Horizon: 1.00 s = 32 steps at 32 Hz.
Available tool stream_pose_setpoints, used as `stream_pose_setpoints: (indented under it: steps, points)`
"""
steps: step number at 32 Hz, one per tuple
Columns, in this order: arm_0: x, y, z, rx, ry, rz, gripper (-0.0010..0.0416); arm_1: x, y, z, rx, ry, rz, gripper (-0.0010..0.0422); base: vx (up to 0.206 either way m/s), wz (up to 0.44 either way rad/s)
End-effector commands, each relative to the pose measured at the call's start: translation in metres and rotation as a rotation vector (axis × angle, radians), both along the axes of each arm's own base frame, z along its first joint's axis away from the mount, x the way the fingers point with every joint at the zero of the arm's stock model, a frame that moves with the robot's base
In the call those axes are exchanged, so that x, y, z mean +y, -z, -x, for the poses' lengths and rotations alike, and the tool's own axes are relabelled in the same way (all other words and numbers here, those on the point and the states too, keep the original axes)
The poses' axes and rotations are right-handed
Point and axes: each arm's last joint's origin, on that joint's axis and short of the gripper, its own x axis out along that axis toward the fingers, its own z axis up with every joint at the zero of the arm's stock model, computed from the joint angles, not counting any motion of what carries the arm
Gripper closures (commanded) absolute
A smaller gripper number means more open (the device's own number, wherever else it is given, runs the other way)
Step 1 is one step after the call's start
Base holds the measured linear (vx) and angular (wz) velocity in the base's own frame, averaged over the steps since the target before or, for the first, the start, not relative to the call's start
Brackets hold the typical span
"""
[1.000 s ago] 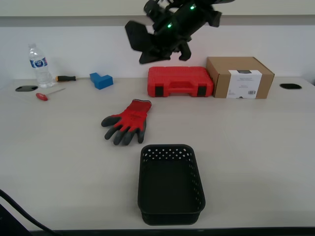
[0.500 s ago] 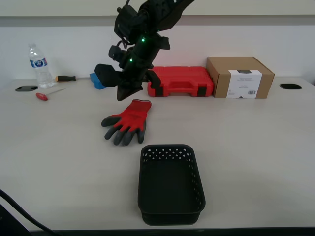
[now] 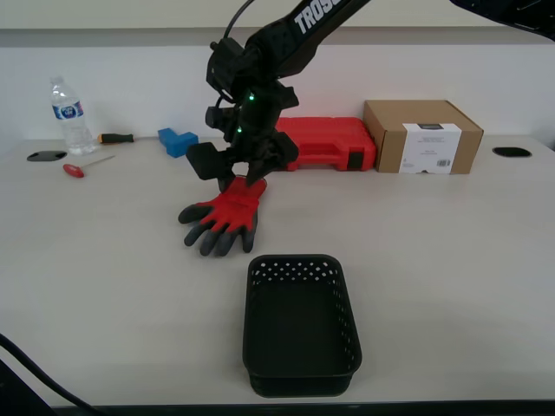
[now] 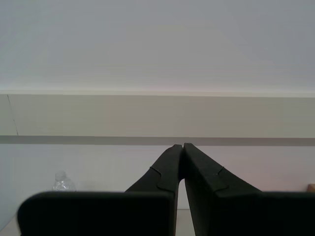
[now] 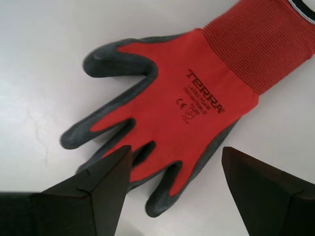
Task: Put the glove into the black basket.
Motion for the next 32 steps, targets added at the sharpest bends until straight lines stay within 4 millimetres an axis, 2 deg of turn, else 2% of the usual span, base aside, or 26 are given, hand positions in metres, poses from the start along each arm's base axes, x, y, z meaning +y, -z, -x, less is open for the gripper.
stream_pose_setpoints:
  steps: [1, 8, 21, 27, 32]
  points:
    - [-0.001, 0.009, 0.000, -0.003, 0.004, 0.022, 0.0137, 0.000, 0.000, 0.000, -0.003, -0.001, 0.000, 0.0412, 0.000, 0.000]
    - [-0.006, 0.025, 0.004, 0.001, 0.018, 0.076, 0.0156, 0.000, 0.000, 0.000, -0.001, -0.001, 0.000, 0.0412, 0.000, 0.000]
    - [-0.010, 0.038, 0.009, 0.017, 0.050, 0.082, 0.0161, 0.000, 0.000, 0.000, 0.001, -0.001, 0.000, 0.0412, 0.000, 0.000]
    - [0.000, 0.065, 0.014, 0.161, 0.044, 0.086, 0.0161, 0.000, 0.000, 0.000, 0.001, -0.003, 0.000, 0.0412, 0.000, 0.000]
    - [0.007, 0.065, 0.016, 0.138, 0.047, 0.114, 0.0161, 0.000, 0.000, 0.000, 0.002, -0.003, 0.000, 0.0412, 0.000, 0.000]
